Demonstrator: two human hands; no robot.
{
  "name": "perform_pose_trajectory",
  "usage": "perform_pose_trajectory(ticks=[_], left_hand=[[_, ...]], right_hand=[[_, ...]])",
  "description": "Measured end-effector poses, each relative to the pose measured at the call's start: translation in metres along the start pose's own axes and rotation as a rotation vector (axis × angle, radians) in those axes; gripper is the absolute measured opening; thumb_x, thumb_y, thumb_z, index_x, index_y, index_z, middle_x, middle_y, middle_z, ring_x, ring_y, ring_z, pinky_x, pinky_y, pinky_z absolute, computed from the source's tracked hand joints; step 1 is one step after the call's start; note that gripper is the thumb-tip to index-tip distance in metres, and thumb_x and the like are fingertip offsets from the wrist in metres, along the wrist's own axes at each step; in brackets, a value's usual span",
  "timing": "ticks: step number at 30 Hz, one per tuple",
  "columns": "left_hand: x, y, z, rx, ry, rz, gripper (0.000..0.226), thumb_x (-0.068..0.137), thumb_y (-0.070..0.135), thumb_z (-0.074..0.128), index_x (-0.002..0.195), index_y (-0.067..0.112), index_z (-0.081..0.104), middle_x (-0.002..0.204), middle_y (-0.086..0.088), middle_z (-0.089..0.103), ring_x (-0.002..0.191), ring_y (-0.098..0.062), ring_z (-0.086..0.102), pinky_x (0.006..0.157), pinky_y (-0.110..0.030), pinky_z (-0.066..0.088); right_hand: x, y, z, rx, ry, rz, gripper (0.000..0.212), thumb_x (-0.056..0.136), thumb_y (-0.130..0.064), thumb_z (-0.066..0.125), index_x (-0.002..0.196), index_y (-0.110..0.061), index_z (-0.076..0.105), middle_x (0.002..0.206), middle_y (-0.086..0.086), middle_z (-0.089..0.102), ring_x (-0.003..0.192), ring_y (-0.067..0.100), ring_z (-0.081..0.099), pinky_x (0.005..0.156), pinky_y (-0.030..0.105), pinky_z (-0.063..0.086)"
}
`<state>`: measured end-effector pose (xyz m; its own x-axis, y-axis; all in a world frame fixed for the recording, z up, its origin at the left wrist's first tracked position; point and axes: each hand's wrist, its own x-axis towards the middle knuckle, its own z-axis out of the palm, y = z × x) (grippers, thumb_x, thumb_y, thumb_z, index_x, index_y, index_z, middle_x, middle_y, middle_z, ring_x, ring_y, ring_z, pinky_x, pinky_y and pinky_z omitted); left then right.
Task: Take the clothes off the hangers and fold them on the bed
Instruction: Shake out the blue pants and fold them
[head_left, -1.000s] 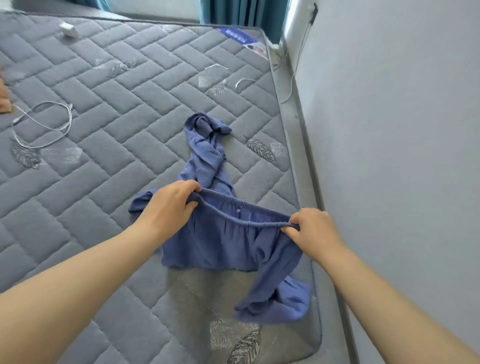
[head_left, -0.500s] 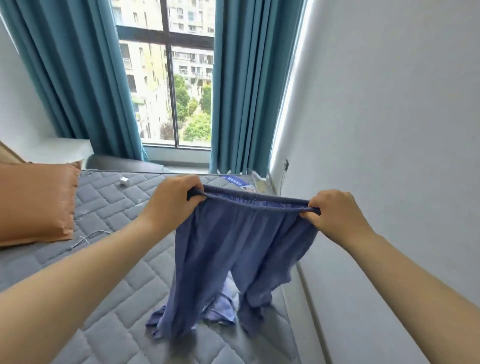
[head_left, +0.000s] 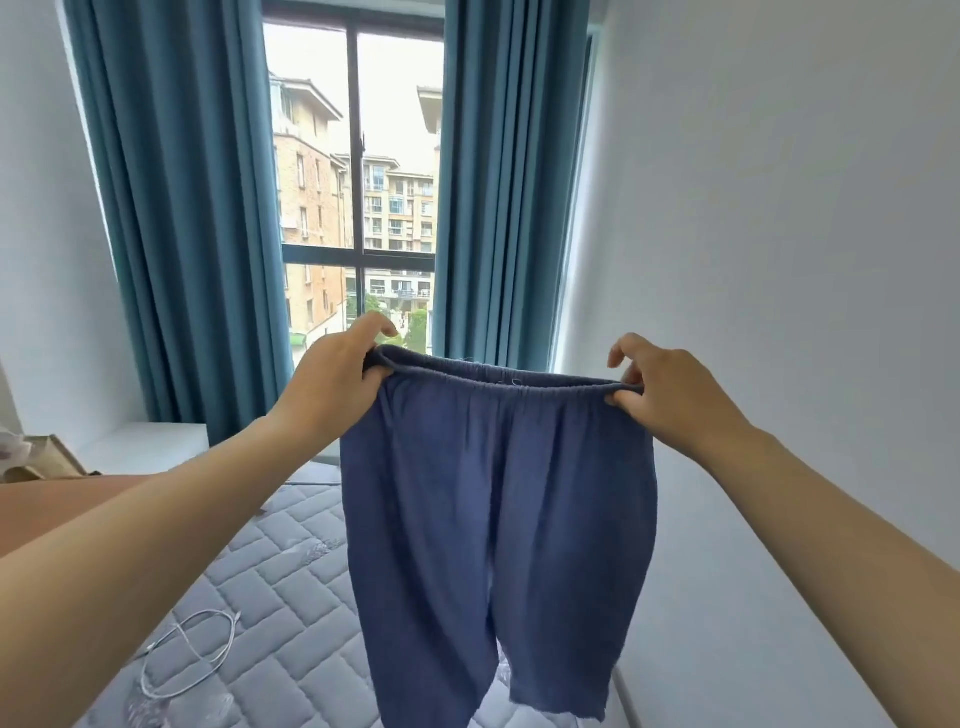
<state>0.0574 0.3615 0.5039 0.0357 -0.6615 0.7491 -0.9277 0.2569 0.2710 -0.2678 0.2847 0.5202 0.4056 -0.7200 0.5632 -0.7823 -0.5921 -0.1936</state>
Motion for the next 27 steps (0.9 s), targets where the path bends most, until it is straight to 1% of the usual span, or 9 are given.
perform_pose_trajectory(ticks=[3,7,11,13,16,18,21,24,27], left_hand=[[0.003,0.005,-0.008,-0.012,-0.049,-0.051,0.004,0.088,0.006,0.060,0.085,0.007,0.063,0.072,-0.003,0.062,0.072,-0.023,0.056,0.065,-0.033,0.045],[0.008,0.004,-0.017,-0.142,-0.212,-0.238,0.025,0.087,0.017,0.068,0.071,-0.001,0.061,0.062,-0.006,0.051,0.060,-0.018,0.043,0.056,-0.027,0.032],[0.006,-0.001,-0.025,-0.367,-0.305,-0.406,0.030,0.089,0.031,0.066,0.077,0.004,0.069,0.068,-0.006,0.056,0.065,-0.015,0.049,0.063,-0.025,0.038],[0.004,-0.003,-0.026,-0.421,-0.245,-0.455,0.027,0.092,0.033,0.062,0.084,0.010,0.073,0.074,-0.007,0.065,0.072,-0.017,0.055,0.069,-0.027,0.043],[0.004,-0.005,-0.025,-0.435,-0.136,-0.514,0.030,0.094,0.032,0.059,0.092,0.007,0.073,0.088,-0.017,0.069,0.079,-0.019,0.058,0.074,-0.030,0.045],[0.006,-0.004,-0.024,-0.437,-0.096,-0.552,0.035,0.093,0.033,0.059,0.093,0.000,0.071,0.089,-0.022,0.067,0.078,-0.020,0.055,0.076,-0.033,0.044],[0.009,-0.003,-0.021,-0.496,-0.031,-0.642,0.032,0.091,0.032,0.062,0.090,0.002,0.073,0.092,-0.017,0.070,0.079,-0.020,0.058,0.078,-0.035,0.048],[0.013,0.001,-0.018,-0.602,0.011,-0.749,0.023,0.090,0.030,0.061,0.079,0.014,0.073,0.081,-0.003,0.069,0.076,-0.018,0.060,0.067,-0.030,0.047],[0.019,0.005,-0.015,-0.770,0.074,-0.888,0.016,0.090,0.028,0.062,0.080,0.017,0.067,0.085,-0.003,0.067,0.078,-0.020,0.061,0.066,-0.031,0.049]], right_hand=[[0.005,-0.002,-0.004,0.058,-0.066,0.036,0.005,0.085,-0.017,0.067,0.089,-0.020,0.067,0.079,-0.003,0.067,0.080,0.018,0.062,0.066,0.026,0.043],[0.011,-0.002,-0.007,0.206,-0.178,0.092,0.018,0.079,-0.031,0.075,0.073,-0.014,0.070,0.071,0.007,0.065,0.065,0.014,0.056,0.060,0.027,0.040],[0.010,0.002,-0.005,0.176,-0.149,0.062,0.021,0.087,-0.030,0.067,0.075,-0.013,0.069,0.071,0.005,0.065,0.069,0.020,0.058,0.060,0.026,0.040],[0.009,0.001,-0.002,0.133,-0.106,0.007,0.029,0.091,-0.029,0.063,0.068,-0.011,0.064,0.066,0.008,0.061,0.063,0.022,0.054,0.057,0.026,0.037],[0.009,-0.006,0.000,0.066,-0.066,-0.071,0.042,0.095,-0.029,0.057,0.056,-0.023,0.045,0.055,-0.003,0.046,0.053,0.010,0.042,0.052,0.020,0.026],[0.010,-0.009,0.000,0.074,-0.107,-0.037,0.038,0.098,-0.032,0.051,0.062,-0.021,0.045,0.061,-0.003,0.049,0.059,0.011,0.045,0.053,0.022,0.029],[0.012,-0.014,-0.001,0.193,-0.218,0.018,0.034,0.099,-0.033,0.050,0.070,-0.016,0.050,0.065,-0.004,0.050,0.061,0.010,0.045,0.056,0.021,0.031],[0.013,-0.024,-0.005,0.442,-0.250,0.075,0.008,0.096,-0.030,0.055,0.093,-0.025,0.060,0.067,-0.003,0.053,0.062,0.010,0.051,0.060,0.020,0.041],[0.015,-0.032,-0.011,0.772,-0.350,0.141,0.008,0.097,-0.021,0.053,0.100,-0.022,0.060,0.073,-0.002,0.056,0.060,0.008,0.053,0.052,0.020,0.045]])
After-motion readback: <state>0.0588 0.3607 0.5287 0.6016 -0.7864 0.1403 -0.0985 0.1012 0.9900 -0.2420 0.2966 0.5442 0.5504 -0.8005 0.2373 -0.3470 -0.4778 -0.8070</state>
